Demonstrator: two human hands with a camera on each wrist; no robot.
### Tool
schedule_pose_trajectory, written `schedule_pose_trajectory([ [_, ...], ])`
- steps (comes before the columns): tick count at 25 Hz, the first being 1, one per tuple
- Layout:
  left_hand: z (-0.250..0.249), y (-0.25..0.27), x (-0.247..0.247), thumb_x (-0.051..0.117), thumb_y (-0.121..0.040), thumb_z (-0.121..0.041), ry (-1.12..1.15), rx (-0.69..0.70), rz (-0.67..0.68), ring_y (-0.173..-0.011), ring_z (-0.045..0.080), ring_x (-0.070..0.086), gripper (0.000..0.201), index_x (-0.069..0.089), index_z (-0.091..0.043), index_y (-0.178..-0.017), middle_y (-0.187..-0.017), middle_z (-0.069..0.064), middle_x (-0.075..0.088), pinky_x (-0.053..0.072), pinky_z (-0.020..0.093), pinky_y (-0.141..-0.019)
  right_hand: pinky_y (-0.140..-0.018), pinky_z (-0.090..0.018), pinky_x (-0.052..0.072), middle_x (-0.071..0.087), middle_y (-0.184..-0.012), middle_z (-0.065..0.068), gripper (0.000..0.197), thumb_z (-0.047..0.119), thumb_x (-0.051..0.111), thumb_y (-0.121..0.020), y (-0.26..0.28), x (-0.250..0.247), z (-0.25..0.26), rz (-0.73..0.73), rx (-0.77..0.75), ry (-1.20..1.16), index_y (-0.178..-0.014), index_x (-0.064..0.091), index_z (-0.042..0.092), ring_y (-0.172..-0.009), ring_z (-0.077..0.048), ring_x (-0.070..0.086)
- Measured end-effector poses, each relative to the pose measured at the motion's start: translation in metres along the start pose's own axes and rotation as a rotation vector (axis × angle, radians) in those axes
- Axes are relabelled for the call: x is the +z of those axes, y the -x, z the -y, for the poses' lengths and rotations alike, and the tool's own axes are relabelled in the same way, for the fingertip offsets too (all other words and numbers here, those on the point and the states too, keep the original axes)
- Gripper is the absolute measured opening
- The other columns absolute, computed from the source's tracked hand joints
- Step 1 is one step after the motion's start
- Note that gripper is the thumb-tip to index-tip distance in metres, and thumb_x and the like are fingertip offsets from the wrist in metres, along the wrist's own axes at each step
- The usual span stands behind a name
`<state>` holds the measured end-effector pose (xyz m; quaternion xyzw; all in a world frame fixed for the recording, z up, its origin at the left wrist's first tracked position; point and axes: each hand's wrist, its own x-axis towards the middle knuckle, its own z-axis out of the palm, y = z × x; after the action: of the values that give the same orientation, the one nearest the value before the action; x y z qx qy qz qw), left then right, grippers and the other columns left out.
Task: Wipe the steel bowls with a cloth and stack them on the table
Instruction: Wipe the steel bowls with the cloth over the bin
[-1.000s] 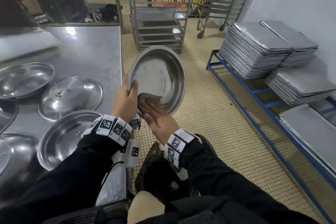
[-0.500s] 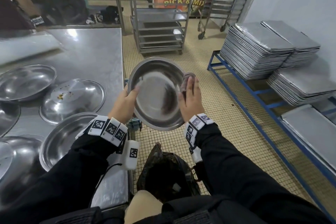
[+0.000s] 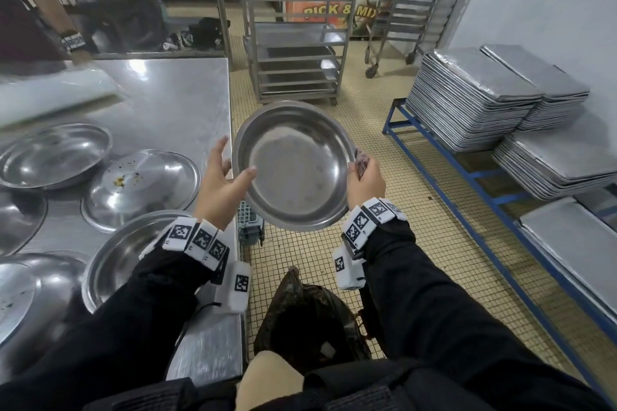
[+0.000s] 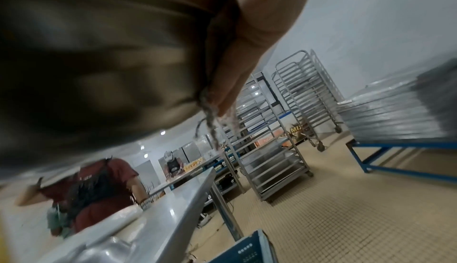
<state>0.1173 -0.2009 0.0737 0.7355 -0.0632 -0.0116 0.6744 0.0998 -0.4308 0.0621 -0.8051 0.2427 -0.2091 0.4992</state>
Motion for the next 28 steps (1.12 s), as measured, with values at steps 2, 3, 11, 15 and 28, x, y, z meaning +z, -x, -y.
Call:
schedule_pose_trajectory([
  [2,0.007,0.011,0.008,0.064,-0.090,-0.015,-0.051,0.057,0.019,-0.102,0.009,0.064,0.074,0.022,-0.025,-0.149,-0.117,-0.006,0.060,0.056,0.023,-0.080,-0.064,-0.019,0.043,0.056,-0.095,0.000,0.022,0.020,0.049,-0.097,0.010,0.007,0.006,-0.071,0.048,-0.092,-0.114,0.049,0.006,-0.083,-0.016,0.057],
  [3,0.010,0.017,0.014,0.063,-0.091,-0.017,-0.075,0.049,0.034,-0.104,0.007,0.062,0.068,0.026,-0.021,-0.148,-0.114,-0.010,0.059,0.053,0.014,-0.079,-0.066,-0.023,0.046,0.057,-0.096,0.000,0.022,0.020,0.048,-0.097,0.014,0.010,0.008,-0.089,0.058,-0.137,-0.114,0.049,0.007,-0.085,-0.017,0.059],
  [11,0.009,0.011,0.005,0.044,-0.097,-0.012,0.007,-0.086,-0.172,-0.096,0.018,0.058,0.041,0.044,-0.012,-0.138,-0.104,0.002,0.061,0.042,0.014,-0.068,-0.073,-0.018,0.044,0.061,-0.112,0.000,0.035,0.027,0.044,-0.099,0.035,0.006,0.002,0.104,-0.029,-0.050,-0.131,0.045,0.014,-0.096,-0.011,0.057],
  [15,-0.002,0.013,-0.002,0.039,-0.103,-0.023,-0.016,-0.028,-0.131,-0.107,0.014,0.055,0.036,0.044,-0.018,-0.138,-0.115,-0.002,0.058,0.040,0.016,-0.080,-0.090,-0.020,0.042,0.050,-0.131,-0.002,0.041,0.028,0.051,-0.095,0.058,0.017,0.004,0.283,-0.425,0.187,-0.133,0.045,0.015,-0.106,-0.008,0.050],
  [28,0.003,0.017,0.000,0.032,-0.100,-0.047,-0.095,0.134,-0.095,-0.118,0.009,0.053,0.047,0.042,-0.023,-0.139,-0.127,-0.005,0.057,0.041,0.023,-0.100,-0.118,-0.035,0.007,0.031,-0.152,0.000,0.077,0.062,-0.004,-0.089,0.078,0.041,-0.022,0.653,-0.696,0.583,-0.147,0.030,0.024,-0.143,-0.018,0.018],
])
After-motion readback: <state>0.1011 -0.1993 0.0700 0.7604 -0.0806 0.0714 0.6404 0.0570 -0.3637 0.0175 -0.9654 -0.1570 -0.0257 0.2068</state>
